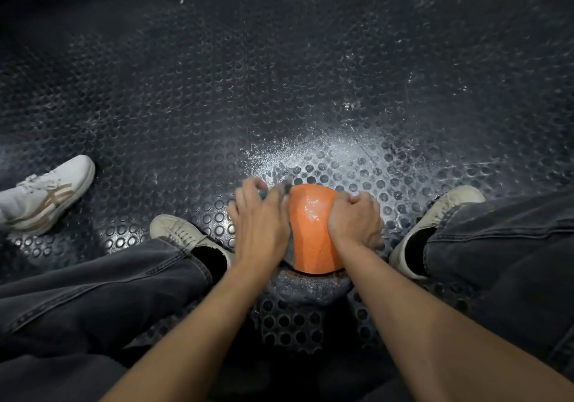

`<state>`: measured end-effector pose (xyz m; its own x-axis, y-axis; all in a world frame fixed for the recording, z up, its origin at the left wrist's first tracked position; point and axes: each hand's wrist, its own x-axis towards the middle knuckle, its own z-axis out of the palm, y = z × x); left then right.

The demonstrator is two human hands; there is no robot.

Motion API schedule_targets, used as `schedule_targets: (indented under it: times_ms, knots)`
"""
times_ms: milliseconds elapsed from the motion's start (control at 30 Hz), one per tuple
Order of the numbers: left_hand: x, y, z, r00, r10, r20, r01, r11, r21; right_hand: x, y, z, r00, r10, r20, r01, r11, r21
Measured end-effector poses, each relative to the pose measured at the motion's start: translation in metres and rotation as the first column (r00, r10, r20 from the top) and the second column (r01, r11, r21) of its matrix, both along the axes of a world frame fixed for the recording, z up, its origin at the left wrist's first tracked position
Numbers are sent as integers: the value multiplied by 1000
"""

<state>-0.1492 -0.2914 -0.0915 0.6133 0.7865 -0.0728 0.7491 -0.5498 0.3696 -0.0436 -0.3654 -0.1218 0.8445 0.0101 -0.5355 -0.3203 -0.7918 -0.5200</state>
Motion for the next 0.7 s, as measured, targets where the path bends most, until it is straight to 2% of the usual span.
schedule_targets:
  times_ms: [133,200,300,367,433,500,600,700]
  knots:
    - [-20,-40,-8,961,54,271,-45,998,-39,4,-1,-1,1000,29,3,-29,999,16]
    - [-7,-28,-8,959,127,254,-115,991,-63,-1,-2,-3,998,44,35,-45,999,31]
    - [26,10,-9,950,265,165,-215,939,-266,-11,-4,-5,996,29,80,-31,999,19]
    - [30,20,-7,976,160,151,-107,945,-307,-13,-1,-3,998,25,65,-25,1000,-2]
    - [13,8,-4,974,-4,228,76,948,-308,-6,2,-1,1000,18,18,-18,1000,-8]
    - [-15,-15,-2,953,-103,284,184,943,-277,2,0,0,999,36,3,-36,999,6]
    - [-24,-14,-7,956,-206,211,261,923,-283,7,-2,-1,983,182,38,-184,981,55]
    - [5,14,-2,967,-210,141,251,876,-411,4,-3,0,964,252,83,-257,964,65]
